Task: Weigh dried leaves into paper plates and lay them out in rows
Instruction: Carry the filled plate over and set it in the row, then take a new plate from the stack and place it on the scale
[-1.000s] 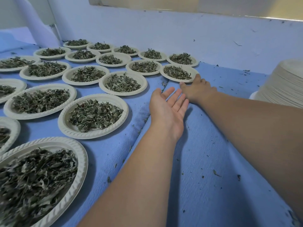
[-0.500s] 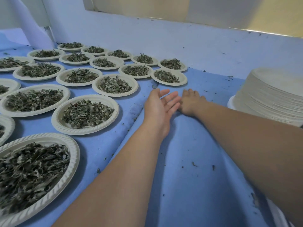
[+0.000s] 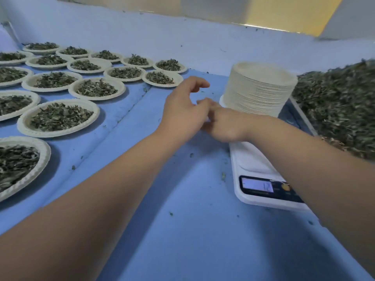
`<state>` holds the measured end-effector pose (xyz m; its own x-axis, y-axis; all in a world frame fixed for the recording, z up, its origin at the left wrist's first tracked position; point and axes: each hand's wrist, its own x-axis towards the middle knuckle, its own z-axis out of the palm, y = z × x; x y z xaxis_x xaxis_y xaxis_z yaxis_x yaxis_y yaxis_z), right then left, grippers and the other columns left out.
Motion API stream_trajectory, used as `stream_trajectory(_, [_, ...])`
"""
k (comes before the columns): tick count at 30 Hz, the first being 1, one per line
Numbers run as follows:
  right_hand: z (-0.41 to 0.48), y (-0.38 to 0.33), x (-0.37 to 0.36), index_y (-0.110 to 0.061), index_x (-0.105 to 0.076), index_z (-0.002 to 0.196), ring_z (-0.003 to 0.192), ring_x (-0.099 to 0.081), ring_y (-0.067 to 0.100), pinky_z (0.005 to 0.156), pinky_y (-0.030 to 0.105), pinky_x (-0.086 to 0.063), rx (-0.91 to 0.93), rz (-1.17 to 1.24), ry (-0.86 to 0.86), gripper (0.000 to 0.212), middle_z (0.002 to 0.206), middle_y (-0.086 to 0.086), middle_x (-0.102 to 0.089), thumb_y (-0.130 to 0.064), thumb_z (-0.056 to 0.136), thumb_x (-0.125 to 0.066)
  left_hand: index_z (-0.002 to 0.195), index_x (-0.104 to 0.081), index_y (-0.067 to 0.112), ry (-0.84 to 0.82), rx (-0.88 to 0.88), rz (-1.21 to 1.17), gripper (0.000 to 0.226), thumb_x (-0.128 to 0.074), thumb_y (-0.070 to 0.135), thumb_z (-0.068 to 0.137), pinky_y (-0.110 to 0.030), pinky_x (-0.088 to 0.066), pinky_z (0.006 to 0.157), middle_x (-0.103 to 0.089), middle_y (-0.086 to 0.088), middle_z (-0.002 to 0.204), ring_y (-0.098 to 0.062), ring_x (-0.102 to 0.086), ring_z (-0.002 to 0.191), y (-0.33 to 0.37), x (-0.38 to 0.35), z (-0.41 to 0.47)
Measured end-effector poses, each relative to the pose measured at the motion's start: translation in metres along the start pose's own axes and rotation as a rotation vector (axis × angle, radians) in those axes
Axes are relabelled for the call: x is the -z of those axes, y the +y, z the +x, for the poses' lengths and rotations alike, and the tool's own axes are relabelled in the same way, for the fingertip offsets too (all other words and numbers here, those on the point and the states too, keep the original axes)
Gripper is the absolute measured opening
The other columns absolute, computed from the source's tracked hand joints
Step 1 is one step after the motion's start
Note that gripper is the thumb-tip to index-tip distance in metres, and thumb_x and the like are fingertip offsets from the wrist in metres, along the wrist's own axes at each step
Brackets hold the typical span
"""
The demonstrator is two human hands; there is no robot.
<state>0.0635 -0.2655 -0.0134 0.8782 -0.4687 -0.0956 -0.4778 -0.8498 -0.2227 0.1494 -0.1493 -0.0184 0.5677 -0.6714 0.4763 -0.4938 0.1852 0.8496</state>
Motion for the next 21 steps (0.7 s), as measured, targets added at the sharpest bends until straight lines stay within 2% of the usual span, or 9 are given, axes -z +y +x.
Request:
stream_trajectory(3, [-0.064,0.018,0.009,-0.023,-0.020,0.160,0.151,-0.023,0.018,0.116,0.023,-0.017,0.007,0.166,0.250,0.065,0.167,0.001,-0.019,-0.031,0.103,-0.049,0.115,-0.066,0.026,-0.052,-0.105,0.083,0.035,-0.056,0.007,0.087,-0.032,-0.052,0.096,-0.064,0.013,0.127,-0.010,-0.056,0.122,0.005,-0.016,-0.012])
stream_trajectory(5, [-0.105,0.039,0.009,-0.027,-0.033,0.155,0.140,-0.042,0.020,0.109,0.024,-0.029,0.004,0.206,0.409,0.058,0.158,-0.001,-0.040,-0.028,0.101,-0.054,0.123,-0.069,0.017,-0.081,-0.221,0.225,0.037,-0.058,0.007,0.089,-0.040,-0.046,0.108,-0.061,0.006,0.140,-0.016,-0.052,0.133,0.013,-0.031,-0.014])
stream_trajectory(8, [-0.157,0.084,0.010,-0.035,-0.053,0.140,0.089,-0.067,0.010,0.082,0.022,-0.050,-0.096,0.190,0.624,0.042,0.125,-0.005,-0.067,-0.029,0.099,-0.056,0.137,-0.063,0.011,-0.160,-0.352,0.435,0.046,-0.055,0.014,0.091,-0.039,-0.029,0.122,-0.047,-0.005,0.157,-0.027,-0.035,0.149,0.034,-0.056,-0.011])
stream_trajectory(10, [-0.182,0.117,0.007,-0.031,-0.059,0.131,0.059,-0.061,0.008,0.059,0.025,-0.049,-0.215,0.126,0.705,0.033,0.086,-0.008,-0.068,-0.031,0.099,-0.052,0.142,-0.058,0.009,-0.216,-0.386,0.518,0.049,-0.052,0.014,0.094,-0.040,-0.022,0.124,-0.041,-0.008,0.160,-0.029,-0.027,0.153,0.047,-0.071,-0.001])
stream_trajectory(12, [-0.196,0.143,0.002,-0.026,-0.061,0.120,0.053,-0.051,0.011,0.053,0.032,-0.044,-0.352,-0.002,0.691,0.025,0.068,-0.007,-0.055,-0.037,0.101,-0.048,0.142,-0.054,0.006,-0.278,-0.427,0.646,0.045,-0.046,0.010,0.098,-0.044,-0.020,0.124,-0.042,-0.011,0.159,-0.031,-0.027,0.151,0.056,-0.087,0.013])
stream_trajectory(15, [-0.199,0.161,-0.011,-0.022,-0.057,0.087,0.052,-0.042,0.016,0.049,0.030,-0.030,-0.498,-0.189,0.599,0.037,0.063,-0.001,-0.052,-0.046,0.103,-0.033,0.134,-0.056,0.006,-0.351,-0.441,0.848,0.036,-0.034,0.010,0.106,-0.041,-0.013,0.123,-0.057,-0.011,0.139,-0.030,-0.044,0.134,0.062,-0.107,0.034])
stream_trajectory(17, [-0.195,0.163,-0.013,-0.024,-0.050,0.077,0.051,-0.043,0.016,0.047,0.027,-0.025,-0.516,-0.207,0.594,0.040,0.061,-0.003,-0.050,-0.046,0.104,-0.030,0.133,-0.058,0.009,-0.355,-0.390,0.890,0.037,-0.032,0.011,0.107,-0.037,-0.010,0.125,-0.063,-0.009,0.130,-0.030,-0.052,0.129,0.064,-0.114,0.044])
stream_trajectory(19, [-0.192,0.163,-0.012,-0.026,-0.048,0.075,0.051,-0.045,0.016,0.046,0.026,-0.024,-0.515,-0.213,0.588,0.041,0.060,-0.004,-0.049,-0.047,0.104,-0.028,0.132,-0.059,0.011,-0.344,-0.375,0.948,0.037,-0.033,0.011,0.106,-0.043,-0.030,0.120,-0.065,-0.011,0.128,-0.037,-0.051,0.130,0.065,-0.118,0.050])
stream_trajectory(21, [-0.192,0.163,-0.014,-0.026,-0.048,0.075,0.052,-0.045,0.015,0.047,0.026,-0.024,-0.509,-0.219,0.583,0.042,0.060,-0.004,-0.050,-0.047,0.105,-0.027,0.131,-0.059,0.012,-0.330,-0.422,1.056,0.036,-0.036,0.009,0.104,-0.046,-0.046,0.101,-0.067,-0.013,0.122,-0.040,-0.053,0.124,0.068,-0.119,0.054])
